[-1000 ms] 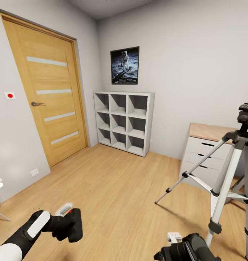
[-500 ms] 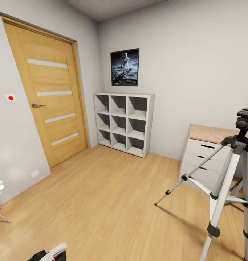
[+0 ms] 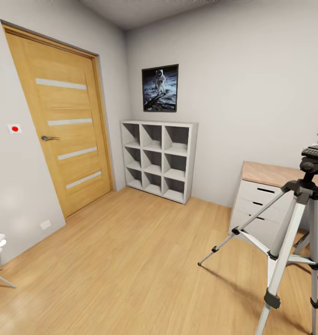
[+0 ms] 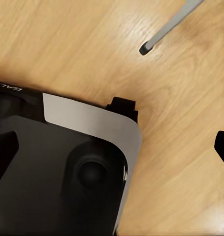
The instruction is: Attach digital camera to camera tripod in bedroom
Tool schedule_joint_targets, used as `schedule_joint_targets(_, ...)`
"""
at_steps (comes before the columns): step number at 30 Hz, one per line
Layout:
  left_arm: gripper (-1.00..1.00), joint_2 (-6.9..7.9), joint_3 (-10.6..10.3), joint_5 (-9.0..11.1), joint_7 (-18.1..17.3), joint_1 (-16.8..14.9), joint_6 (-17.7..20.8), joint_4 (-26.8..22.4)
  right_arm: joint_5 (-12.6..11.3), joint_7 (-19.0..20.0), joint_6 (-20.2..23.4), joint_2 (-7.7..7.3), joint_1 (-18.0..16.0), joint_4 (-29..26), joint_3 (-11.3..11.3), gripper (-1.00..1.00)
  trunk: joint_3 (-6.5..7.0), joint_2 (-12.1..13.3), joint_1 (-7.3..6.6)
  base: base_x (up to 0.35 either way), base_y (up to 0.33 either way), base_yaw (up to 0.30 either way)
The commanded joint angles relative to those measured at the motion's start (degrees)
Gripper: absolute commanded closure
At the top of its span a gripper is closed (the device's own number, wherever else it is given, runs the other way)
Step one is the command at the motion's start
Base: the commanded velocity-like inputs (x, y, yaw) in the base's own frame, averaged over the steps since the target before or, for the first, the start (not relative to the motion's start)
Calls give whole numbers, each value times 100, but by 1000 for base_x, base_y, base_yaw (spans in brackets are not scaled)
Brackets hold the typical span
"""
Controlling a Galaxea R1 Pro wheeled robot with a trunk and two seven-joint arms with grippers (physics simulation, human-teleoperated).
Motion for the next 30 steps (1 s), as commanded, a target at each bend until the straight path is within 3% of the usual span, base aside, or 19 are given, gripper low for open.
schedule_joint_targets(1,100,-9,-53,36,12,12,11,-2,38,-16,-49,-3,29,13,-52,-100,13,38,-23,0,0,0)
schedule_joint_targets(8,100,-90,-52,34,11,74,-35,2,23,-325,-250,-1,169,27,-55,-100,139,319,-177,0,0,0)
schedule_joint_targets(30,100,-123,-52,48,11,98,-316,8,22,-371,-294,5,224,30,-55,-100,534,1201,-660,0,0,0)
